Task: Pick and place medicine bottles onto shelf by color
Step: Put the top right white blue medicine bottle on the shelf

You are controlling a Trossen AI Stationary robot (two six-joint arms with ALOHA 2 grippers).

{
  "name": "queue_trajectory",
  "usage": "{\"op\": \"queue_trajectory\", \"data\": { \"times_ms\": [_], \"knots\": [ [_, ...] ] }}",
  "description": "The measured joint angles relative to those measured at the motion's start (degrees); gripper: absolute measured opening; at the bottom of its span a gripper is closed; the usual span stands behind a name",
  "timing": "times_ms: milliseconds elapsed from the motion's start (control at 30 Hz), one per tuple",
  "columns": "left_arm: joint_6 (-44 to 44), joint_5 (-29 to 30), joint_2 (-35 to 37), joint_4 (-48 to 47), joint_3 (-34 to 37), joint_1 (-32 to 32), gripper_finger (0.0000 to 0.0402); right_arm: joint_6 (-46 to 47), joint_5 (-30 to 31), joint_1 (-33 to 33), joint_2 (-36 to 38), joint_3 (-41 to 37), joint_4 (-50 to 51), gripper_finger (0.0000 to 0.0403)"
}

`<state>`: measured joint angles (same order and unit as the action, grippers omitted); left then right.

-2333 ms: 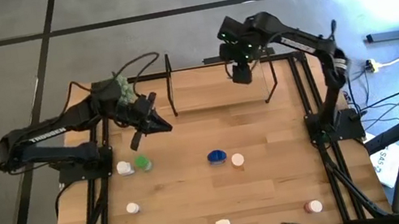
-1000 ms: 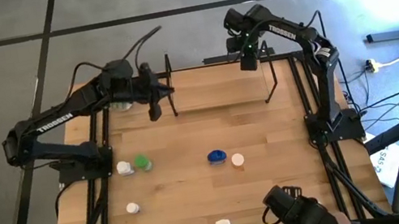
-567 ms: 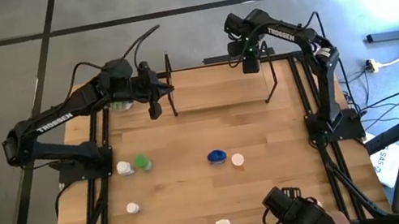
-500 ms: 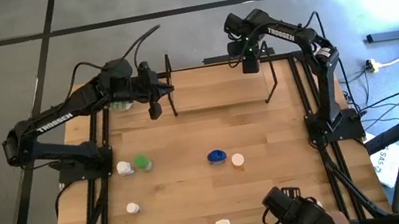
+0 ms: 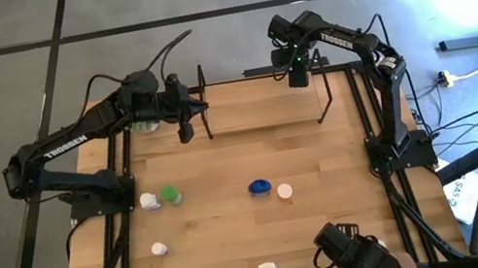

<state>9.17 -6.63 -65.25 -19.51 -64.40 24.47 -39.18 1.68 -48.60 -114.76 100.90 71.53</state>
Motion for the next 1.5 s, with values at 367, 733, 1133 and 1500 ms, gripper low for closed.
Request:
{"op": "queue_trajectory", "data": {
  "times_ms": [367, 733, 1133, 1500],
  "knots": [
    [0.0, -0.09, 0.0, -0.02, 0.0, 0.0, 0.0027, 0.09, 0.19, 0.0, 0.0, -0.02, 0.04, 0.0214],
    [0.0, -0.07, 0.0, -0.02, 0.0, -0.01, 0.0028, 0.09, 0.25, 0.02, 0.0, -0.02, -0.06, 0.022],
    [0.0, -0.07, 0.0, -0.02, 0.0, 0.0, 0.0027, 0.11, 0.27, 0.02, -0.02, 3.57, 1.42, 0.022],
    [-0.02, -0.06, 0.0, -0.04, 0.0, -0.02, 0.0028, 0.11, 0.26, 0.24, 0.49, 3.96, 4.07, 0.022]
  ]
}}
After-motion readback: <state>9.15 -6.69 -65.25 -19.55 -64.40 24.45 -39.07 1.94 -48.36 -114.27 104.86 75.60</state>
